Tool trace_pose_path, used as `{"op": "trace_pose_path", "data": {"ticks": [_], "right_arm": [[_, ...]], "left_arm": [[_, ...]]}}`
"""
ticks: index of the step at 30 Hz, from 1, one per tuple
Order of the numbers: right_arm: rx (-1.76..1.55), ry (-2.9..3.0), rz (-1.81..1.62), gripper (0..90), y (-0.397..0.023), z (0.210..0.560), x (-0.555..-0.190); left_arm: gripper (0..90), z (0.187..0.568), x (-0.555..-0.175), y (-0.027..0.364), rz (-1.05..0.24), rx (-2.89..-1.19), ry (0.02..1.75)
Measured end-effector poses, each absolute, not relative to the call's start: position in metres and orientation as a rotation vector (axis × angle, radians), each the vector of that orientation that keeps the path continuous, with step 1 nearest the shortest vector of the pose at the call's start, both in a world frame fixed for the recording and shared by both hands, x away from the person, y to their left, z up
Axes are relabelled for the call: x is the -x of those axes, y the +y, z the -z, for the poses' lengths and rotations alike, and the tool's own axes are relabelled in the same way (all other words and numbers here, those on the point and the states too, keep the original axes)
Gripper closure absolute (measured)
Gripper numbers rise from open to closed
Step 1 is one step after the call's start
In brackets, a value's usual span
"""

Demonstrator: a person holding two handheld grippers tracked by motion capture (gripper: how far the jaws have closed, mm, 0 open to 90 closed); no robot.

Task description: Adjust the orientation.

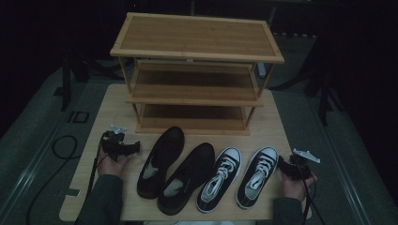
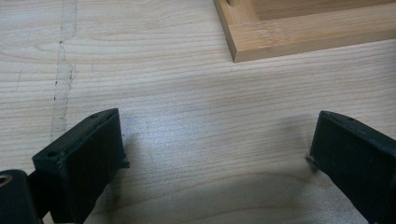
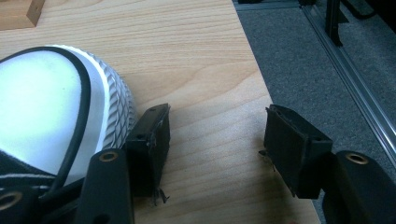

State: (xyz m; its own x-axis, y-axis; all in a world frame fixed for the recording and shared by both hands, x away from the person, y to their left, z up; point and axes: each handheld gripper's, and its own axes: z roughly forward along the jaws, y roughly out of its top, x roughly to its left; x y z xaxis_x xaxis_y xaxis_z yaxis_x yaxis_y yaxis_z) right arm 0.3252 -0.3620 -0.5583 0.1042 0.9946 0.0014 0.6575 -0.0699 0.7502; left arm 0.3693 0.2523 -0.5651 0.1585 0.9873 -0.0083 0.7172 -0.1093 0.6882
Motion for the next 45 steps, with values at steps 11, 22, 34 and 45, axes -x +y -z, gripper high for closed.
{"op": "trace_pose_path", "data": {"ticks": [11, 22, 34, 45], "right_arm": [[-1.796, 1.612, -0.730, 40.0, -0.362, 0.558, -0.326], [-1.796, 1.611, -0.730, 40.0, -0.362, 0.558, -0.326], [-1.797, 1.611, -0.730, 40.0, -0.362, 0.558, -0.326], [-1.797, 1.611, -0.731, 40.0, -0.362, 0.558, -0.326]], "left_arm": [[2.9, 0.565, -0.369, 0.252, -0.636, -1.888, 1.618], [7.7, 0.564, -0.367, 0.251, -0.648, -1.875, 1.618], [43.5, 0.547, -0.354, 0.251, -0.567, -1.901, 1.584], [53.3, 0.502, -0.326, 0.235, -0.494, -1.958, 1.382]]}}
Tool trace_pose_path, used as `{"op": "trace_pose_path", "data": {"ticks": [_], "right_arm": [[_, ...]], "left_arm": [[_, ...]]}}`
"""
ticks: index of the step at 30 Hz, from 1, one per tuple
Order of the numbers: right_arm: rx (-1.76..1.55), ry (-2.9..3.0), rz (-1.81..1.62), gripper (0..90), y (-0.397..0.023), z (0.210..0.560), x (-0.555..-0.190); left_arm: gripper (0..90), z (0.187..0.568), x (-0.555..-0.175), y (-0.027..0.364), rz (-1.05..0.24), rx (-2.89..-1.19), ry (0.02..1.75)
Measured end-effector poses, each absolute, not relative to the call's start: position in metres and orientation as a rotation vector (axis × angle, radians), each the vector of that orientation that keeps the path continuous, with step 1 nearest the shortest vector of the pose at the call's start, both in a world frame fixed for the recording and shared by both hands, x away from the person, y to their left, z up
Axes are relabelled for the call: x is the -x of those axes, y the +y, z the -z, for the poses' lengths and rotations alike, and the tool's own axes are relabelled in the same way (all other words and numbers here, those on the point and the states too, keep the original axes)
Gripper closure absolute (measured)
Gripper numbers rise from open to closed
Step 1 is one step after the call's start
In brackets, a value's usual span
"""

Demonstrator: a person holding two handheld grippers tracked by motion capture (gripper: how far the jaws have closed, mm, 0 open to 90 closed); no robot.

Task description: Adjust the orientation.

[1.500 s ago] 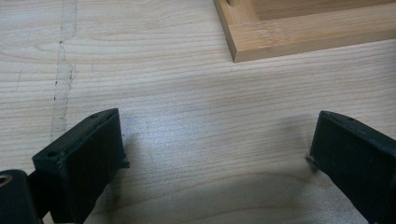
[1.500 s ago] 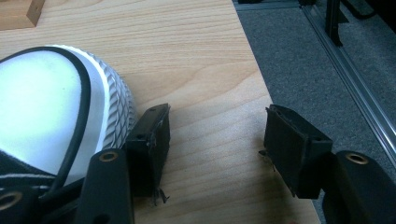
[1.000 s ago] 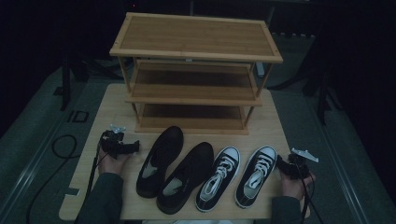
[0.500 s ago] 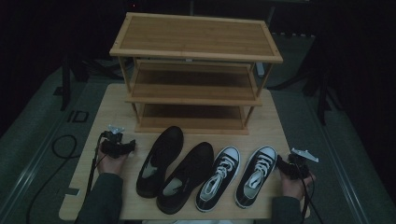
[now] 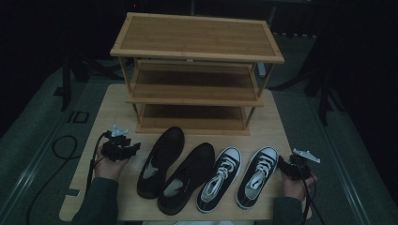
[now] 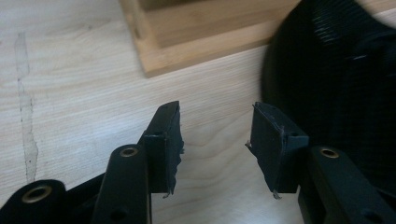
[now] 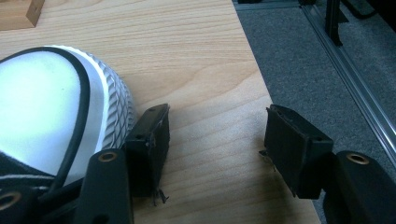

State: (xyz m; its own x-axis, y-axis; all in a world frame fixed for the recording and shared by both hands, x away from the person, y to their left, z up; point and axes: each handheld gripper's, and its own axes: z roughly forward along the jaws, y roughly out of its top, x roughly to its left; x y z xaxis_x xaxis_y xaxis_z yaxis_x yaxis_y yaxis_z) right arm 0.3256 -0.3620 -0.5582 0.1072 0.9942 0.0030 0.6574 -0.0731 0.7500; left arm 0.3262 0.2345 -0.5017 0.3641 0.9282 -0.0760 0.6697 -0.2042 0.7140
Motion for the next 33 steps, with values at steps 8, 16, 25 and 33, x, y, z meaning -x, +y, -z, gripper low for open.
{"op": "trace_pose_path", "data": {"ticks": [8, 16, 25, 33], "right_arm": [[-1.797, 1.611, -0.731, 39.9, -0.362, 0.558, -0.326], [-1.797, 1.611, -0.731, 39.9, -0.362, 0.558, -0.326], [-1.797, 1.611, -0.731, 39.9, -0.362, 0.558, -0.326], [-1.798, 1.611, -0.732, 39.9, -0.362, 0.558, -0.326]], "left_arm": [[55.6, 0.474, -0.313, 0.227, -0.443, -1.964, 1.309], [55.8, 0.455, -0.301, 0.211, -0.379, -1.996, 1.229], [55.8, 0.449, -0.289, 0.190, -0.341, -2.083, 1.171], [61.0, 0.461, -0.294, 0.177, -0.342, -2.178, 1.204]]}}
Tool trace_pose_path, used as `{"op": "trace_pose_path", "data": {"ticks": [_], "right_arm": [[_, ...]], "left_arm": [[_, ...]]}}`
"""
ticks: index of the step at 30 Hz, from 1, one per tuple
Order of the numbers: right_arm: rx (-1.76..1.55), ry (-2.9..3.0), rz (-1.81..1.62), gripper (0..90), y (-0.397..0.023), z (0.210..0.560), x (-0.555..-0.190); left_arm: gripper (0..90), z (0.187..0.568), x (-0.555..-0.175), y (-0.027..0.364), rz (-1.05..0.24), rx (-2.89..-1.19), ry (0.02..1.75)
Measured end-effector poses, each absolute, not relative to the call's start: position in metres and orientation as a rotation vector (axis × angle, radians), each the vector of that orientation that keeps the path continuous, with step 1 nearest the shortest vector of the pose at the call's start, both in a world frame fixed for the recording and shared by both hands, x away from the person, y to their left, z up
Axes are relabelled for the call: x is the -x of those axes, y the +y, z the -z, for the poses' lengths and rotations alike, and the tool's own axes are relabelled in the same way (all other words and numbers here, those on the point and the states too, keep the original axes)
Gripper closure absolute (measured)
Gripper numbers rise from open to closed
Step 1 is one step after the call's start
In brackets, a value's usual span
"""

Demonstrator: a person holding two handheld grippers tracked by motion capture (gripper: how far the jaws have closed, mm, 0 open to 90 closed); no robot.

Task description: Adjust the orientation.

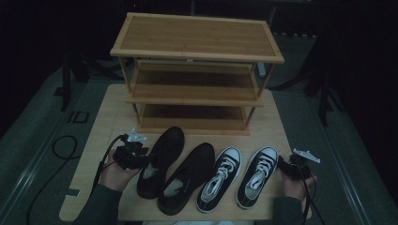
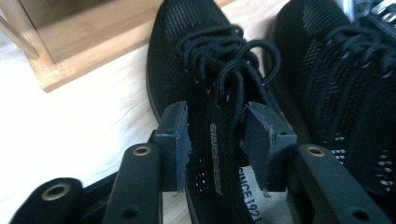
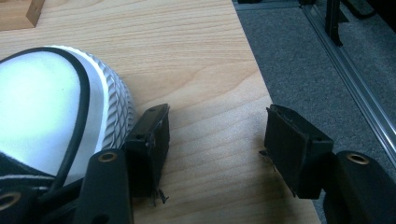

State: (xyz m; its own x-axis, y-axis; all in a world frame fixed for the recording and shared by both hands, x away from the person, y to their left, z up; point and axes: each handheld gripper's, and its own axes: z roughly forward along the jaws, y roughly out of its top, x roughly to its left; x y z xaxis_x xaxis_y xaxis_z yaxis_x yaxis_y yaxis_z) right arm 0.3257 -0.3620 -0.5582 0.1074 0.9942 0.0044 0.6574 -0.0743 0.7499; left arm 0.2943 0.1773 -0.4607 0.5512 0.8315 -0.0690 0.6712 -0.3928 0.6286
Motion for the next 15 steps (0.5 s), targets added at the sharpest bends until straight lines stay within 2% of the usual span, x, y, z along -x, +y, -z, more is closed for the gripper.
{"op": "trace_pose_path", "data": {"ticks": [7, 10, 12, 15], "right_arm": [[-1.797, 1.611, -0.731, 39.9, -0.362, 0.558, -0.326], [-1.797, 1.611, -0.732, 39.9, -0.362, 0.558, -0.326], [-1.797, 1.611, -0.732, 39.9, -0.362, 0.558, -0.326], [-1.797, 1.611, -0.731, 39.9, -0.362, 0.558, -0.326]], "left_arm": [[68.4, 0.473, -0.307, 0.171, -0.298, -2.216, 1.248], [76.3, 0.475, -0.309, 0.170, -0.275, -2.214, 1.247], [85.3, 0.475, -0.308, 0.168, -0.286, -2.211, 1.250], [86.9, 0.474, -0.308, 0.170, -0.279, -2.193, 1.266]]}}
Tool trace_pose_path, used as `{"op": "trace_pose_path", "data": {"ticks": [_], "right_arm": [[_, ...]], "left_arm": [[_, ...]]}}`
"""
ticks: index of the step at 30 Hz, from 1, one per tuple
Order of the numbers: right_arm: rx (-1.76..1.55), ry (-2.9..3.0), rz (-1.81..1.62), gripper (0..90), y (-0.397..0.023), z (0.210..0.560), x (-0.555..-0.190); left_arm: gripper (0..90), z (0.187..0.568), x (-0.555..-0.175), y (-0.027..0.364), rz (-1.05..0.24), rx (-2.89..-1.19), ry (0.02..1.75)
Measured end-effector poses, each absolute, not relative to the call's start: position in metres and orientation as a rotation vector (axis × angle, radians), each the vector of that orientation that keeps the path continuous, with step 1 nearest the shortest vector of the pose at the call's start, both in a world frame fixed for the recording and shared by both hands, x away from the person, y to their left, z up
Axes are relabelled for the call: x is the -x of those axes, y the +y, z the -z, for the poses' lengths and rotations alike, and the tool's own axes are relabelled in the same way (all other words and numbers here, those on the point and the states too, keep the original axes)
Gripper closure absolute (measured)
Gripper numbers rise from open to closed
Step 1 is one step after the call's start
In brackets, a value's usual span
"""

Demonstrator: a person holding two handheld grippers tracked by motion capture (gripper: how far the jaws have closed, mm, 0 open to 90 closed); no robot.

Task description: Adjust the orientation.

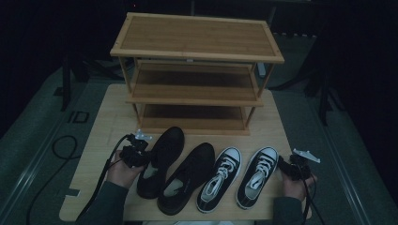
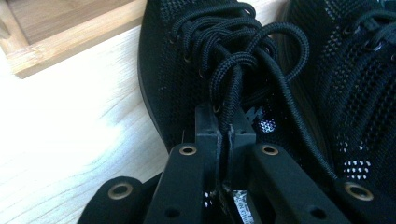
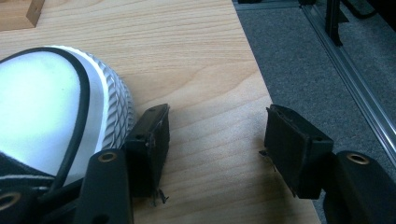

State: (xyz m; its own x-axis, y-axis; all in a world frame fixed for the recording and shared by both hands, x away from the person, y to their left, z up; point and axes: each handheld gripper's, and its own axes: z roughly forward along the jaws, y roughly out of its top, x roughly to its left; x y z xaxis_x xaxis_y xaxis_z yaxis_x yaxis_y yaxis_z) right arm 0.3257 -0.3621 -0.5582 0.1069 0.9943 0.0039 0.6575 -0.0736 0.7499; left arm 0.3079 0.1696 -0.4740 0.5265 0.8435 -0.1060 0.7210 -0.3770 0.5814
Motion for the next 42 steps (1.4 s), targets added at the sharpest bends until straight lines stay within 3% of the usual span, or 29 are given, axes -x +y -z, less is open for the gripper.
{"op": "trace_pose_path", "data": {"ticks": [18, 42], "right_arm": [[-1.798, 1.611, -0.733, 39.8, -0.362, 0.558, -0.326], [-1.798, 1.611, -0.733, 39.6, -0.362, 0.558, -0.326]], "left_arm": [[87.5, 0.471, -0.318, 0.180, -0.233, -2.043, 1.322], [87.5, 0.458, -0.348, 0.182, -0.300, -1.953, 1.388]]}}
